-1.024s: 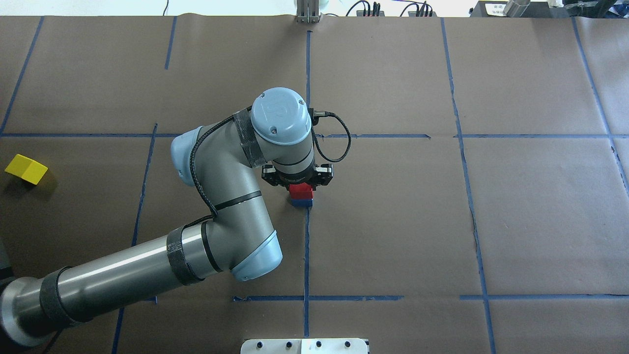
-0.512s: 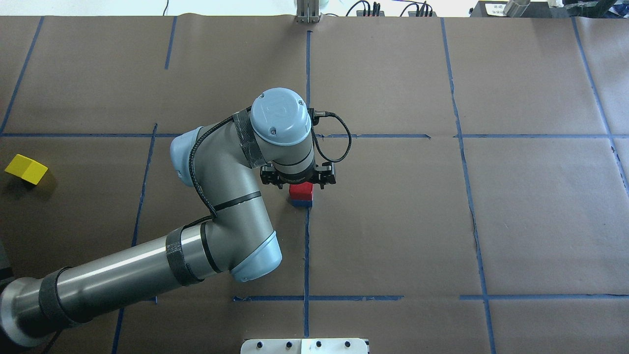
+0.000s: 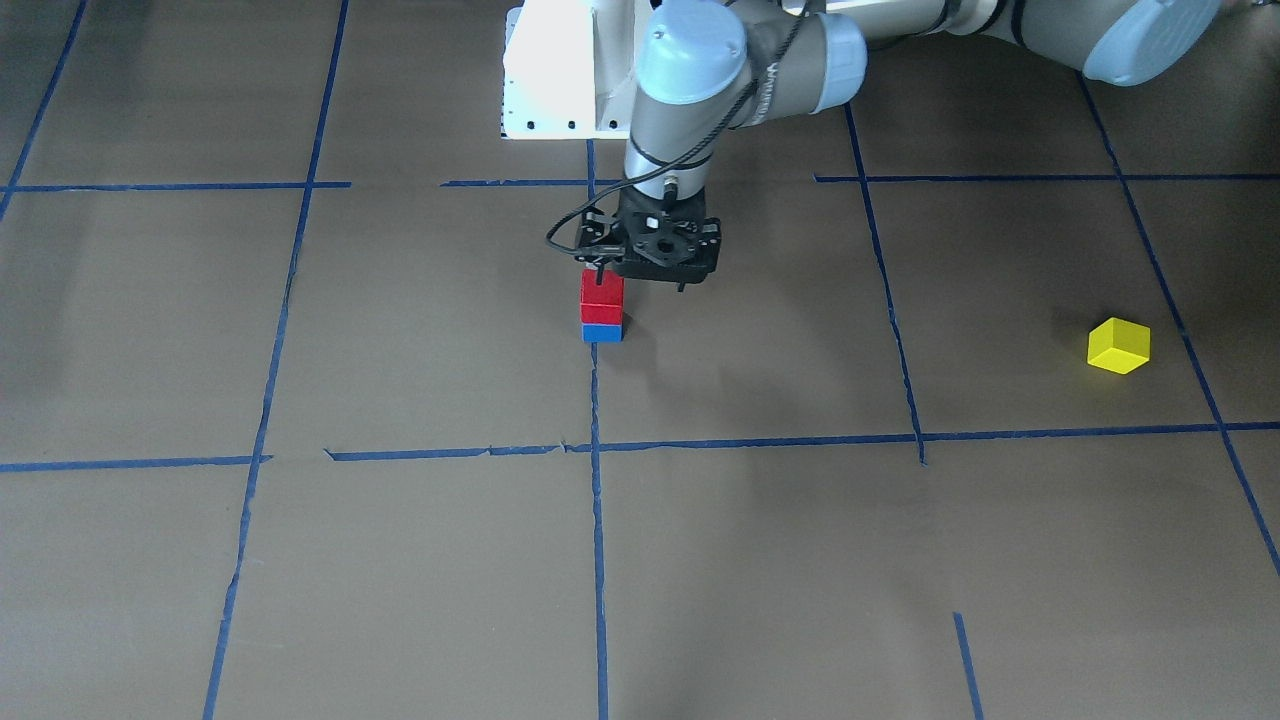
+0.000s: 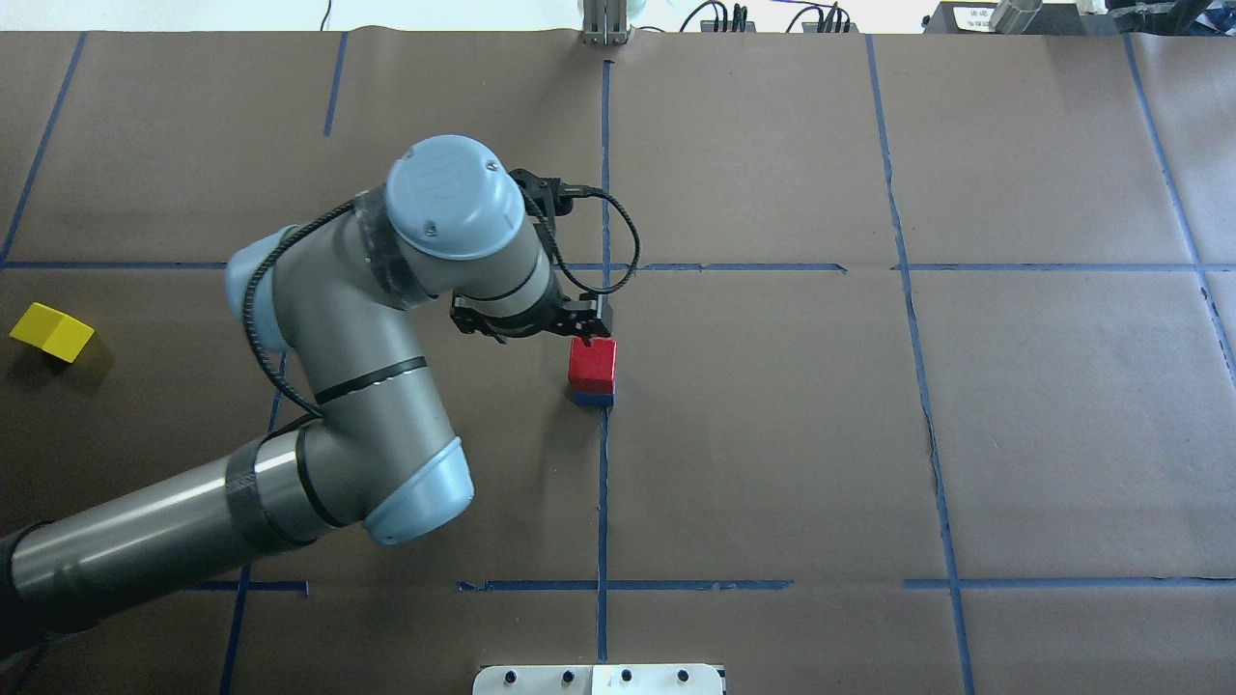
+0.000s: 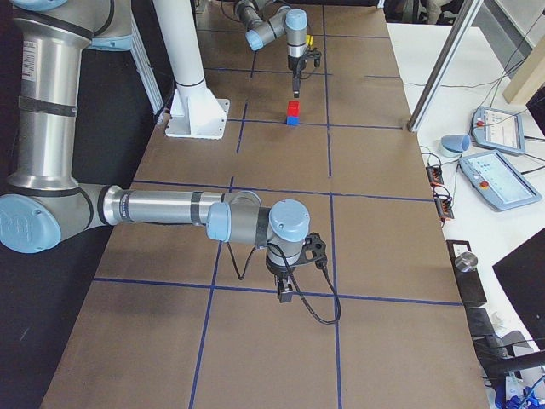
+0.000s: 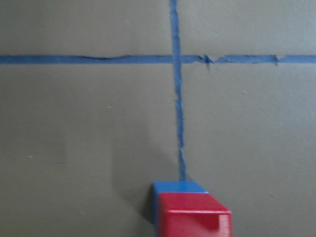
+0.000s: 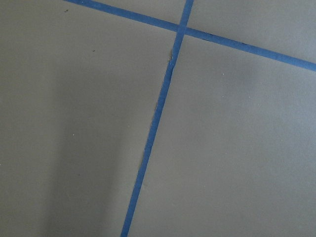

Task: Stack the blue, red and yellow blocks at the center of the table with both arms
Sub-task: 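Lift the left gripper off the stack and draw it back, then reach the left gripper to the yellow cube and grasp it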

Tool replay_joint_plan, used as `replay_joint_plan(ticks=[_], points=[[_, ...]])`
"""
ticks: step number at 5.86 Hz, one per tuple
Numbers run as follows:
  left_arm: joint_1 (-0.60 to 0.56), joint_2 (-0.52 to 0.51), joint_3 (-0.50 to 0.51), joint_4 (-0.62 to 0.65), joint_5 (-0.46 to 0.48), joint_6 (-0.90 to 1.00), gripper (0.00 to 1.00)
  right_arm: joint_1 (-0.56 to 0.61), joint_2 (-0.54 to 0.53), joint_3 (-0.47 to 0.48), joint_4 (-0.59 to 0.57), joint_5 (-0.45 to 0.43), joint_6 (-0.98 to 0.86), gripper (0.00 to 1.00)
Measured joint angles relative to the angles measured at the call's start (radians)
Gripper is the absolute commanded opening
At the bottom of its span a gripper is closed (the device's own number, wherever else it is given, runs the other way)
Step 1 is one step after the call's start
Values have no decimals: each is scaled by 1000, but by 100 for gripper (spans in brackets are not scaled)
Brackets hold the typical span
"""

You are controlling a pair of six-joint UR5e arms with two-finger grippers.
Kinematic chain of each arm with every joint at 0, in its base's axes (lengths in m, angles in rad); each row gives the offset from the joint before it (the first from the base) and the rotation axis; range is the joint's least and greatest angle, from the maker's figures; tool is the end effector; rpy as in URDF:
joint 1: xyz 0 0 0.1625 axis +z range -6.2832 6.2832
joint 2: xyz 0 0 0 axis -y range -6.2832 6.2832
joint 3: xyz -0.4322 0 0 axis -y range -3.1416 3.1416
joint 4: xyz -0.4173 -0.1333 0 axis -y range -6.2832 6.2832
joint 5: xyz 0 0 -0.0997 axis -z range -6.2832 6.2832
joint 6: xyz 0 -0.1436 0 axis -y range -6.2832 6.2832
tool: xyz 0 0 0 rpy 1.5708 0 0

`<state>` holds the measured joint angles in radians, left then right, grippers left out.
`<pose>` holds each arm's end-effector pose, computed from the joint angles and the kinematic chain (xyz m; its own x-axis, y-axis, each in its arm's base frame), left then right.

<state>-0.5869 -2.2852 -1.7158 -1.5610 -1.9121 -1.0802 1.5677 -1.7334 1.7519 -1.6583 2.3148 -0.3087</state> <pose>0.5549 -0.4714 0.1874 0.6322 0.1127 -0.7666 0.0166 0.9872 0.1589 0.0347 -0.4395 0.6936 0.7002 -0.2608 0.6646 0.2265 0.9640 0.1396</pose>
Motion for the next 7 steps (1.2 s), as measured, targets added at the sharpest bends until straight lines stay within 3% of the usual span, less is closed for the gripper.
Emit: replay_joint_plan(ticks=[2, 4, 5, 7], points=[[-142, 185, -92, 10, -55, 346, 100, 0, 0, 0, 0, 0, -1, 100], [-425, 424, -101, -8, -276, 772, 100, 0, 0, -1, 0, 0, 0, 100], [-530, 549, -87, -33, -326, 943, 100, 0, 1, -3, 0, 0, 0, 100], [-588, 672, 30, -224, -344, 1024, 100, -1, 2, -8, 1, 15, 0, 100]])
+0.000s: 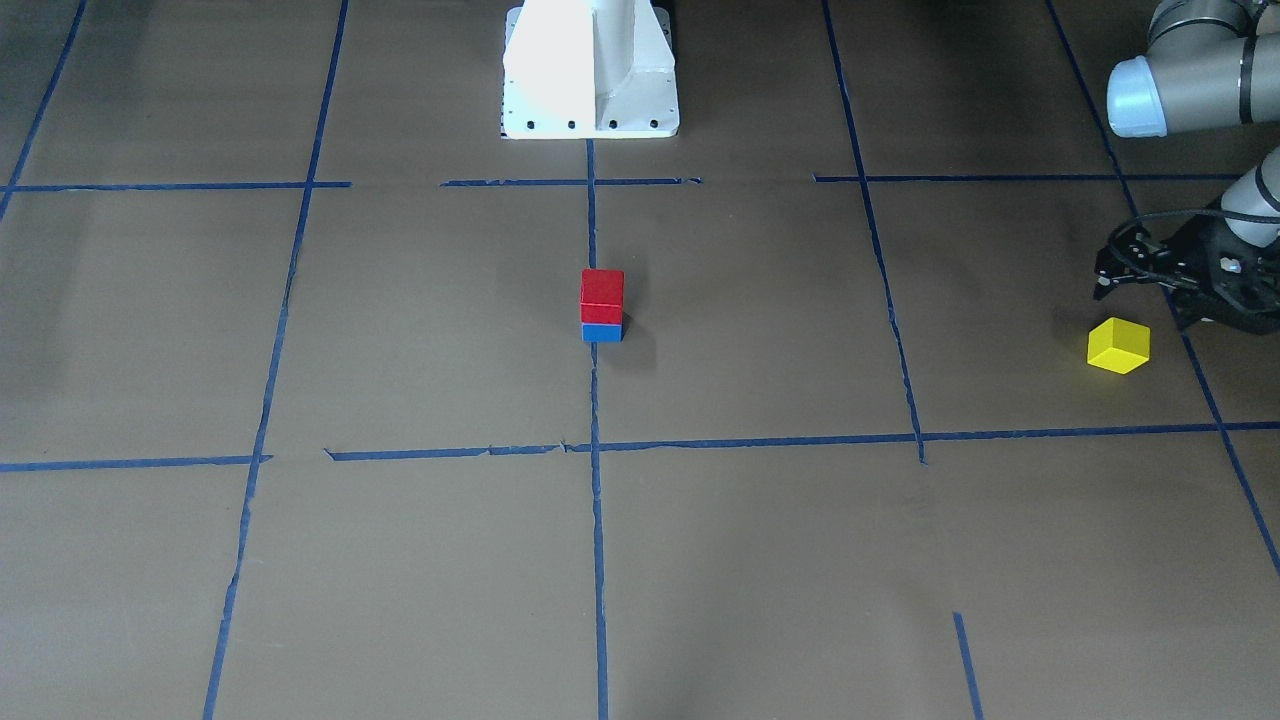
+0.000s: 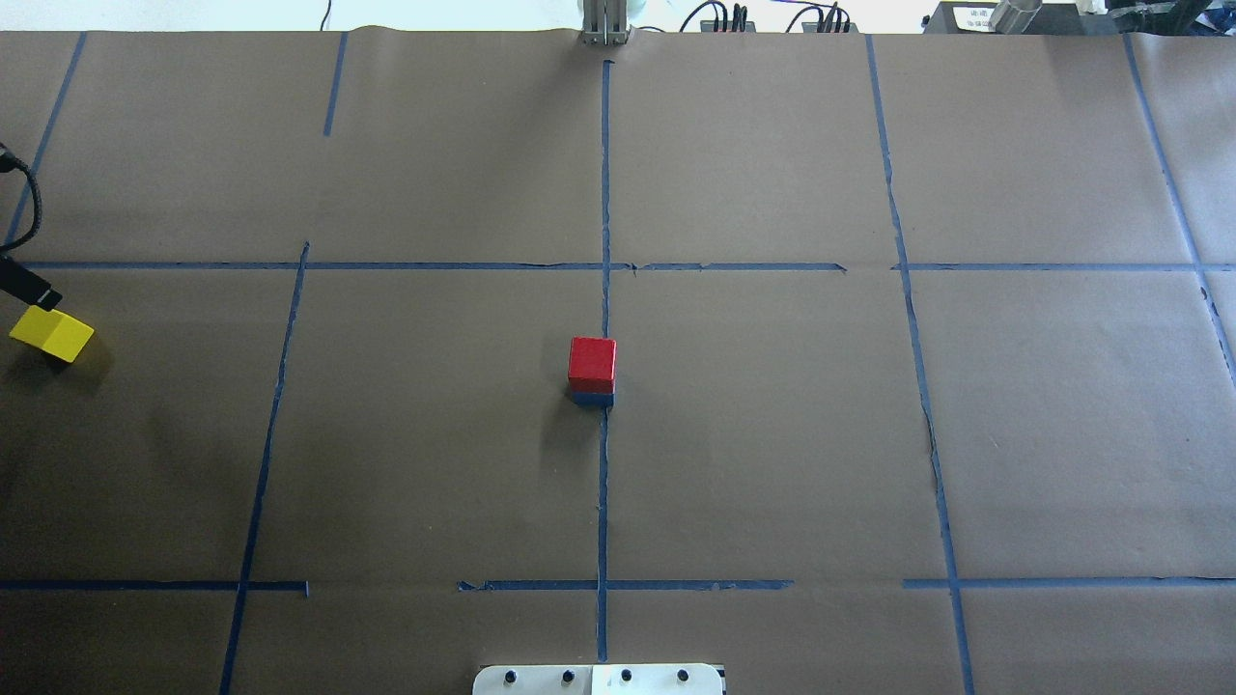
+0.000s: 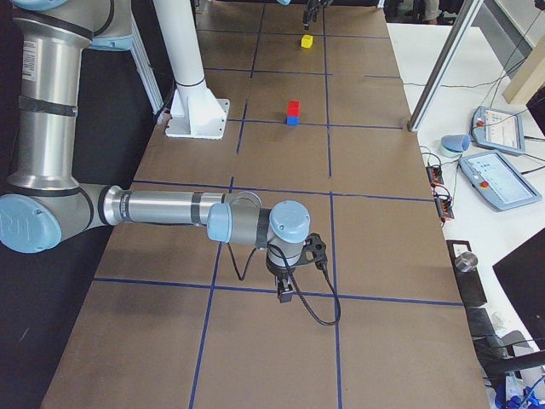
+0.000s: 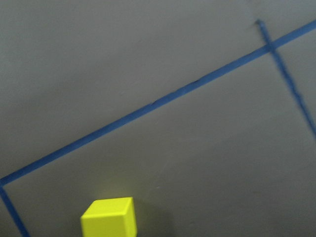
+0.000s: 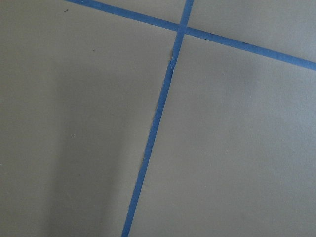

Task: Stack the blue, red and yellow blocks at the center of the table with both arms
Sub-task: 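Reach the left gripper to the yellow cube and grasp it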

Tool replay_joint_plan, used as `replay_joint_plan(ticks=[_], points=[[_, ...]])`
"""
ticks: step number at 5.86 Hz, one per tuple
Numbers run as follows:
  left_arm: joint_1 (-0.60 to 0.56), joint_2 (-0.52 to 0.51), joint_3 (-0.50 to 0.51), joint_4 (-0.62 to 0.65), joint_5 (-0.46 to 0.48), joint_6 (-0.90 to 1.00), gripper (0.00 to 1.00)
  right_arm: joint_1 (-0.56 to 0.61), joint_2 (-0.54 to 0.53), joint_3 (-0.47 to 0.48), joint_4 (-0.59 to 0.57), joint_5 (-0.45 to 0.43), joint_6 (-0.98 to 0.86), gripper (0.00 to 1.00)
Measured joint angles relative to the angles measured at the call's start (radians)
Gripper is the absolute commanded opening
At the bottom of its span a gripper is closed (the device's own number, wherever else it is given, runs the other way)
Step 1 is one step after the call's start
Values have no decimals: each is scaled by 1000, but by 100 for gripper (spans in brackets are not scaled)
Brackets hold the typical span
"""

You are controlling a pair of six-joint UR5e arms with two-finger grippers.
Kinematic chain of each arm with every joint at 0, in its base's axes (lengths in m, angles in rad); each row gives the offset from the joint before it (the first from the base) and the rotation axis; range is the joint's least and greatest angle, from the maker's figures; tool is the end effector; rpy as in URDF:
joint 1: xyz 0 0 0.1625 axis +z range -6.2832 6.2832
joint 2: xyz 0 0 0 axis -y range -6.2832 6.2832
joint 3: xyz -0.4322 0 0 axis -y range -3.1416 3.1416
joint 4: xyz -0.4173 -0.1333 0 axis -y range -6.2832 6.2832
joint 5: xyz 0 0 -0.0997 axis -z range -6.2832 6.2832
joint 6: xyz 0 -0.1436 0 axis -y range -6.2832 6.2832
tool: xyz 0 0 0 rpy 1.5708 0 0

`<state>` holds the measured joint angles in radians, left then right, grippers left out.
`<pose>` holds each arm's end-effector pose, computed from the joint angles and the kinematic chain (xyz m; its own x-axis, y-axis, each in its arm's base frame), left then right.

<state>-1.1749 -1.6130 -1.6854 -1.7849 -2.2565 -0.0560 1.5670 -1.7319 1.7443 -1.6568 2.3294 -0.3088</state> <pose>0.1783 -0.5364 0.5966 0.6447 0.4613 -0.6095 -0.3238 0.8871 0.3289 0.0328 -0.4398 0.6952 0.6905 -0.2575 0.6759 0.2242 0.9646 0.1384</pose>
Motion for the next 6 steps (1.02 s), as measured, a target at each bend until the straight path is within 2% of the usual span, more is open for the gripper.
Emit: replay_joint_plan(ticks=[1, 2, 6], points=[[-3, 29, 86, -138, -1, 3, 100, 0, 0, 0, 0, 10, -1, 100], [-2, 48, 128, -212, -1, -17, 100, 1, 0, 0, 0, 13, -1, 100], [27, 48, 221, -417, 3, -259, 100, 1, 0, 0, 0, 13, -1, 100]])
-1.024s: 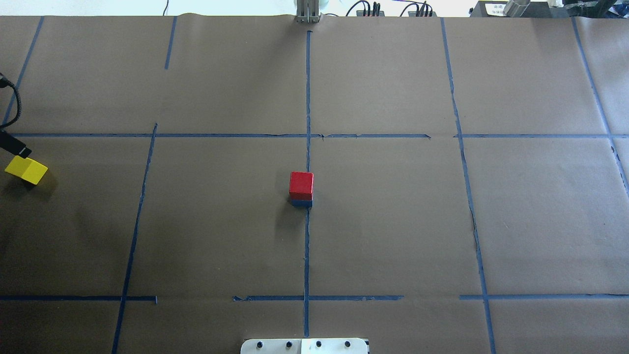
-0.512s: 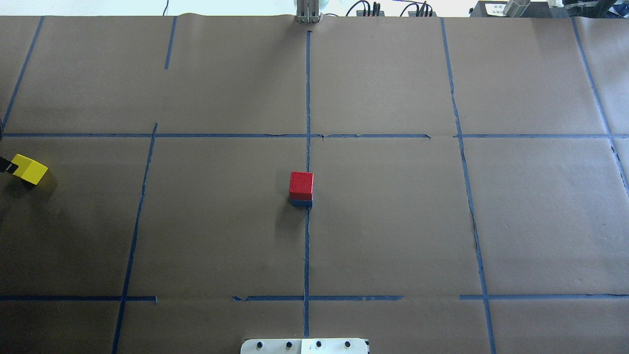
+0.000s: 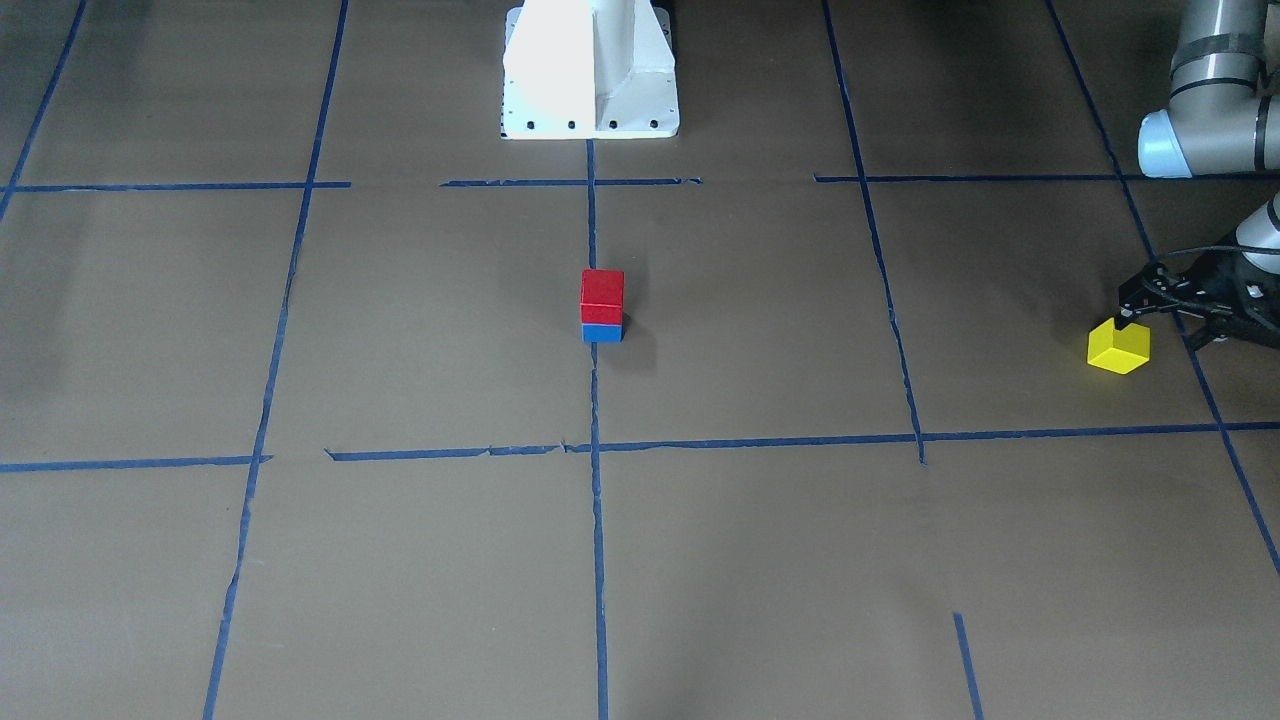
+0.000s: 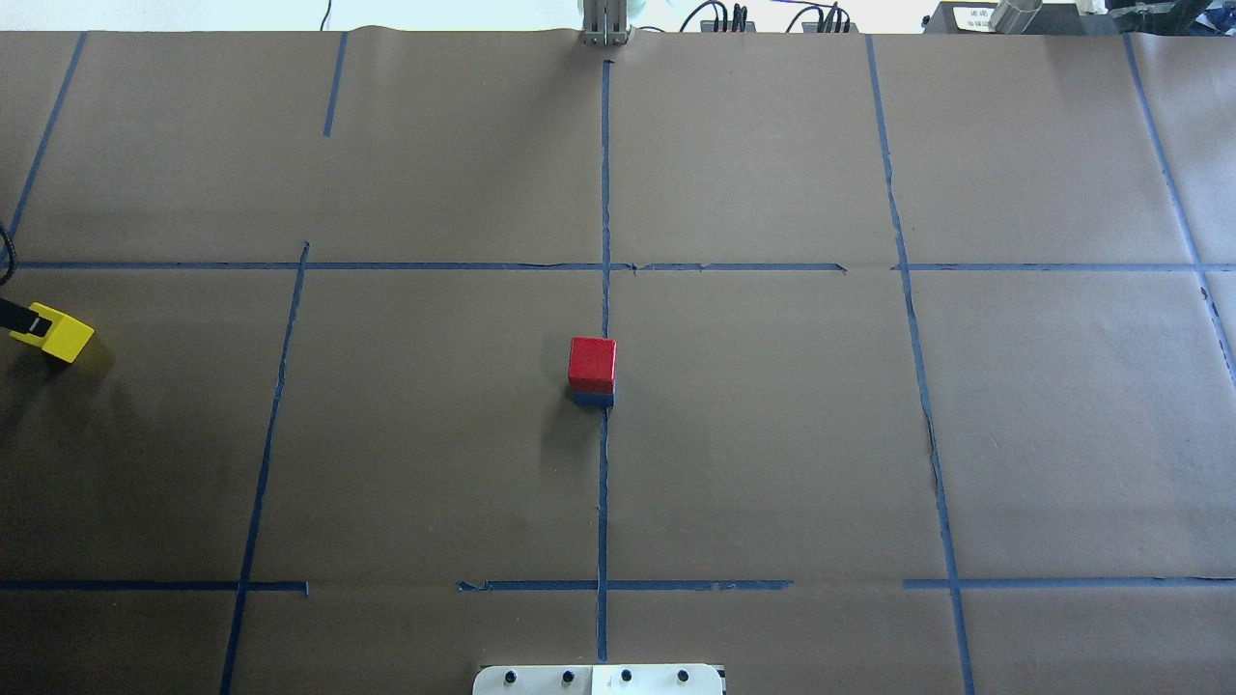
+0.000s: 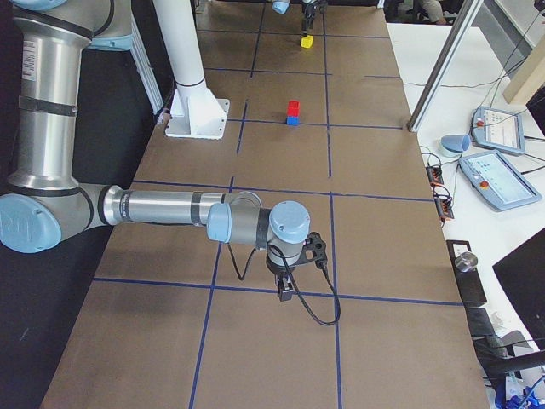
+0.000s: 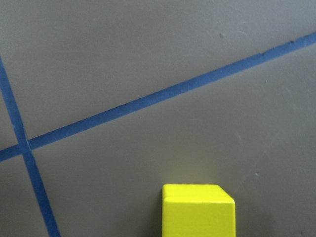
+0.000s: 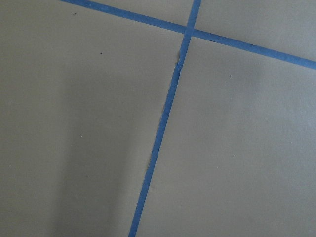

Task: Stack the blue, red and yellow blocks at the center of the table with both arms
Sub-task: 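Reach the left gripper to the yellow cube and grasp it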

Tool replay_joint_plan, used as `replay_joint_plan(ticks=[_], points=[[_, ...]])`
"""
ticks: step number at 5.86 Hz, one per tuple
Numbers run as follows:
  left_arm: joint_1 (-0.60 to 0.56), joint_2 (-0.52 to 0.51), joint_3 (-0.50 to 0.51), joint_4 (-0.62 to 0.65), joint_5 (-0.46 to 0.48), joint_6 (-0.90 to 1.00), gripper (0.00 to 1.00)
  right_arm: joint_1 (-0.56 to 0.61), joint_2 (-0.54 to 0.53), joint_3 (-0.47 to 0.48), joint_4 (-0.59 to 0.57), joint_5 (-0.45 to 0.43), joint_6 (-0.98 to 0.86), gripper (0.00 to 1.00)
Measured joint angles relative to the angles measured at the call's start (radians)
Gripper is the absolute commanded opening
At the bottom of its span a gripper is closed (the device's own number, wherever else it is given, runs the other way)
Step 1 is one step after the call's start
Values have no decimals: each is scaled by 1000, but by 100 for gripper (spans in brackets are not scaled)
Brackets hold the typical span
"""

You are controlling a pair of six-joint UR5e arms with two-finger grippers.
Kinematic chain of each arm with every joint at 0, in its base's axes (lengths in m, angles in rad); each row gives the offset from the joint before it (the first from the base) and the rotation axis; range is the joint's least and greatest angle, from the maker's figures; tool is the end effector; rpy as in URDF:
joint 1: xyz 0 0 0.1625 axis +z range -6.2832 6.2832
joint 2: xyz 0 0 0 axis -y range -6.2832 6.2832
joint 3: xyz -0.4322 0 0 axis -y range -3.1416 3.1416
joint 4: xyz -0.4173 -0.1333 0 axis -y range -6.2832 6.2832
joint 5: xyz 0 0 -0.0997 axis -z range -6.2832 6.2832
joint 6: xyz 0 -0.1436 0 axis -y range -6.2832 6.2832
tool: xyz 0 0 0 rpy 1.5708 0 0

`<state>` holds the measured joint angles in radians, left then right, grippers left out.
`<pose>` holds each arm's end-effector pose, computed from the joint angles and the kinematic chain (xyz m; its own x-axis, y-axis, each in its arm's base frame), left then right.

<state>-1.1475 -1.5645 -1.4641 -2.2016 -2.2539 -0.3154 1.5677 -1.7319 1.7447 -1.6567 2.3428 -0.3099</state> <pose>0.1885 -0.5223 0.6892 0.6610 0.3279 -0.6749 -0.1598 0.9403 0.3004 0.0318 -0.4400 0.6937 0.6816 -0.2577 0.6848 0.2215 0.9647 0.1426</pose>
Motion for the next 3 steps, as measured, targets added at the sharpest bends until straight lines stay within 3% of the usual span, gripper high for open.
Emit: replay_joint_plan(ticks=[3], points=[[56, -2, 10, -21, 3, -61, 99, 0, 0, -1, 0, 1, 0, 100]])
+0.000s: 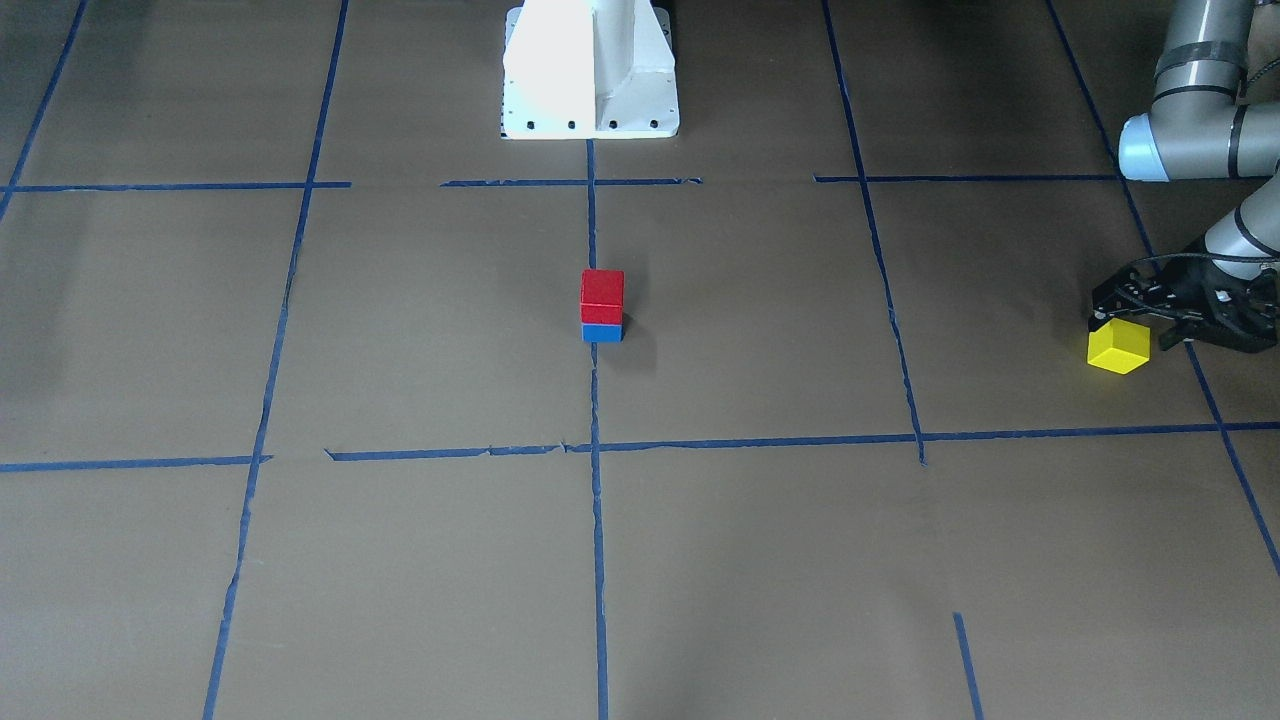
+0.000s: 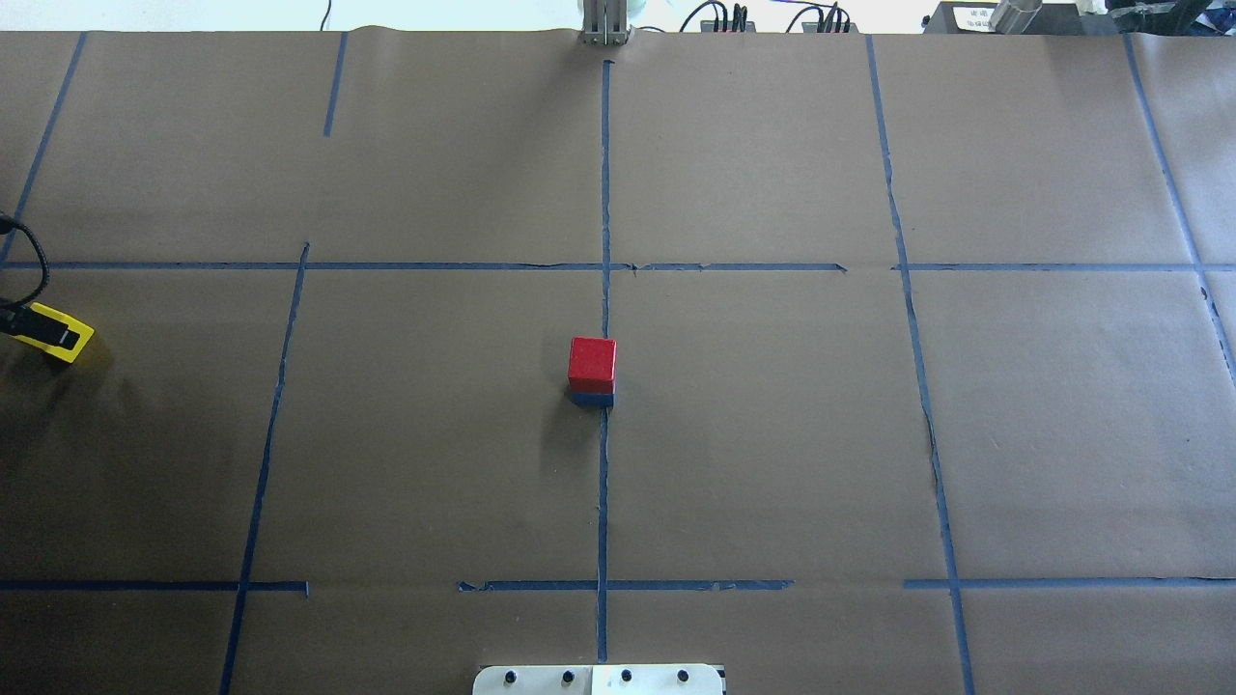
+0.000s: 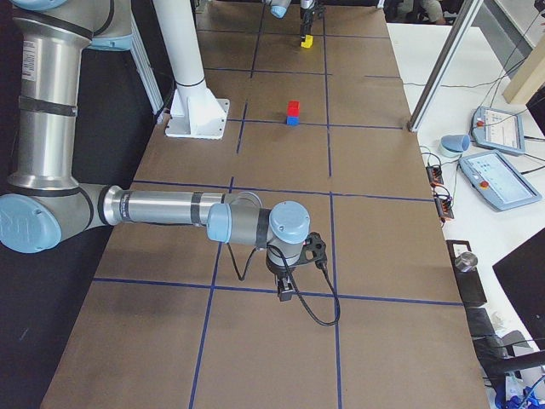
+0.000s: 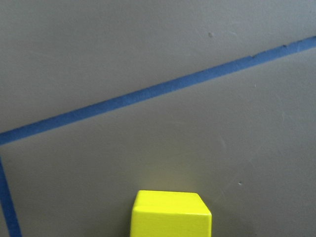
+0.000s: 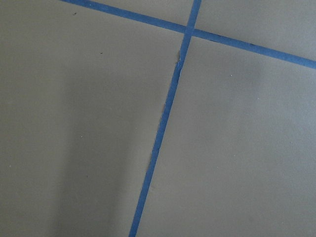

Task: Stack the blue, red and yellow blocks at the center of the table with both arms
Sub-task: 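Reach the left gripper to the yellow cube and grasp it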

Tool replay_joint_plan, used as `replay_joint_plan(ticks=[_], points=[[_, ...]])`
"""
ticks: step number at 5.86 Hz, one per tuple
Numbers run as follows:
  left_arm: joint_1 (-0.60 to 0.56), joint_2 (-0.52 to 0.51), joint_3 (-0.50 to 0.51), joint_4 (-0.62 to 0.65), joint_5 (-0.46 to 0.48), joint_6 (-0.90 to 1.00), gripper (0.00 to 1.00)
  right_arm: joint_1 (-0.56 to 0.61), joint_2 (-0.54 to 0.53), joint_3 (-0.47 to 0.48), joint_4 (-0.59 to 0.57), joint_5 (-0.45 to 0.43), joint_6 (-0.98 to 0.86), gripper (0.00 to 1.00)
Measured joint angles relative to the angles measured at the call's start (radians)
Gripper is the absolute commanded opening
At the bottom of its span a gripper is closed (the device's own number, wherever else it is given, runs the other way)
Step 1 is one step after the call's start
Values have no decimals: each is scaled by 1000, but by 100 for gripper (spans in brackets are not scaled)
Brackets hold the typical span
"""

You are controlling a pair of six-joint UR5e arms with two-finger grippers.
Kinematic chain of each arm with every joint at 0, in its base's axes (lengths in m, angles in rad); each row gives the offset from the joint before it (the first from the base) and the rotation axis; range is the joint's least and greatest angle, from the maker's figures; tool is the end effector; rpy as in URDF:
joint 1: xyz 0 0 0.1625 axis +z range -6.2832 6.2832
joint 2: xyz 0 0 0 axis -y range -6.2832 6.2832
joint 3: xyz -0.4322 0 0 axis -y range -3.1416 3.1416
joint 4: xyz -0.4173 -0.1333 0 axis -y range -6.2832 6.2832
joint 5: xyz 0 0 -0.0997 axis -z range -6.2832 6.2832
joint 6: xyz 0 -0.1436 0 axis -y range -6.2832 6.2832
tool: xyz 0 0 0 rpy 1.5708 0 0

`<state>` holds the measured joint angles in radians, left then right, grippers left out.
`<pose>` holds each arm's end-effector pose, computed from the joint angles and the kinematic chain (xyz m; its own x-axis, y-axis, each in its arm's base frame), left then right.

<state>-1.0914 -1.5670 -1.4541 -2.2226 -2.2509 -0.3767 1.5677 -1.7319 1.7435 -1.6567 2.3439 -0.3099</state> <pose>0.2179 -0.5124 0.6906 0.6511 0.3150 -0.6905 -0.1701 0.9472 0.2717 0.0317 -0.4398 0.6942 0.6809 -0.2569 0.6859 0.2213 0.9649 0.1417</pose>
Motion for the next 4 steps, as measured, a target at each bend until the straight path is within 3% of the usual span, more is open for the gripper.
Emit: replay_joint_plan(ticks=[3, 4], points=[[55, -12, 16, 1, 3, -2, 20, 0, 0, -4, 0, 0, 0, 100], [57, -30, 14, 5, 2, -6, 6, 0, 0, -4, 0, 0, 0, 100]])
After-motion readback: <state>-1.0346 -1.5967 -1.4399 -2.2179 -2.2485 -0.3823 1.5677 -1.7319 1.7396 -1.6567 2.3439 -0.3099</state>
